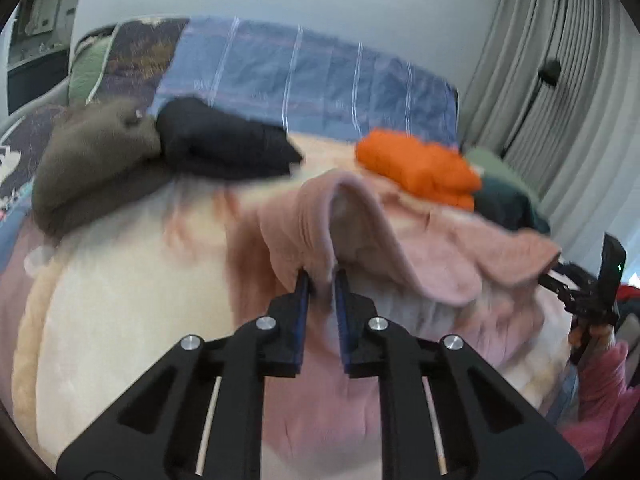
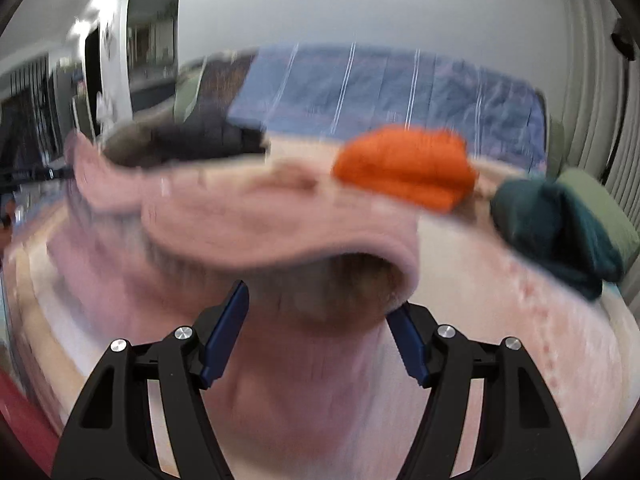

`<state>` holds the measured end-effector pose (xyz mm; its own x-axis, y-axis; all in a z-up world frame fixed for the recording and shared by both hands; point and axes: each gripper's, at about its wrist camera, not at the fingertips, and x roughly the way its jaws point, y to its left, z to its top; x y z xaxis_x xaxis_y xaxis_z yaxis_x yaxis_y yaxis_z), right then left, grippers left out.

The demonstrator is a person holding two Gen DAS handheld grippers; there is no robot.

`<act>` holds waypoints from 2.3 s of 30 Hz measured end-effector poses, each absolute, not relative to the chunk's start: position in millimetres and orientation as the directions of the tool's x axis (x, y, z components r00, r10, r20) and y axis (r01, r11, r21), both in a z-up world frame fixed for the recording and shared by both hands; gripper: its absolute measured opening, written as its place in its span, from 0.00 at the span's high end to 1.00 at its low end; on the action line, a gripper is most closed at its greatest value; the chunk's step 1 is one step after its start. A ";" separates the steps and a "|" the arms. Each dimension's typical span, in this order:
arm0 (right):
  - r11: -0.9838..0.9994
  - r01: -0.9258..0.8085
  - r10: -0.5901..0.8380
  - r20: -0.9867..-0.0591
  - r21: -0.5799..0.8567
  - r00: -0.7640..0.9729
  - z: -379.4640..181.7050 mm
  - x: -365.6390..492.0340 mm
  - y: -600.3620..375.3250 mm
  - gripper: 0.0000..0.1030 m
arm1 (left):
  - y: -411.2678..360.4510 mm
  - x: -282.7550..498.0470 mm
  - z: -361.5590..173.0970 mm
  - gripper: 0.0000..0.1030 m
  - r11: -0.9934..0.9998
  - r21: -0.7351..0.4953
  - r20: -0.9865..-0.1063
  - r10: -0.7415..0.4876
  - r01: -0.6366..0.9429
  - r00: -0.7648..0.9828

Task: Fold large clothes

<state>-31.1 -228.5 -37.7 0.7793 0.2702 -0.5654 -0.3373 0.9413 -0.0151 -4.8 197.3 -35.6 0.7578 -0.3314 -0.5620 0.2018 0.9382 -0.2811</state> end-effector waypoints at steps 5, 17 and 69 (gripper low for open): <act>0.976 -0.196 0.219 -0.484 0.099 0.847 -12.3 27.4 -250.2 0.33 | 211.4 48.6 -21.3 0.70 0.946 -0.296 -0.524 -0.274 0.129 0.807; 0.959 -0.191 0.271 -0.465 0.211 0.843 5.3 19.5 -289.5 0.32 | 224.7 47.2 -18.5 0.39 0.977 -0.207 -0.506 -0.147 0.045 0.850; 0.985 -0.128 0.172 -0.772 0.118 0.612 -62.1 141.4 -228.5 0.25 | 173.0 151.3 -85.9 0.87 0.998 -0.044 -0.720 -0.069 0.055 0.690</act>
<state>141.4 -228.5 -62.1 0.6117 0.1718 -0.7722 -0.1278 0.9848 0.1178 151.3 173.0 -85.9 0.6901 -0.0694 -0.7204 0.0548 0.9975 -0.0435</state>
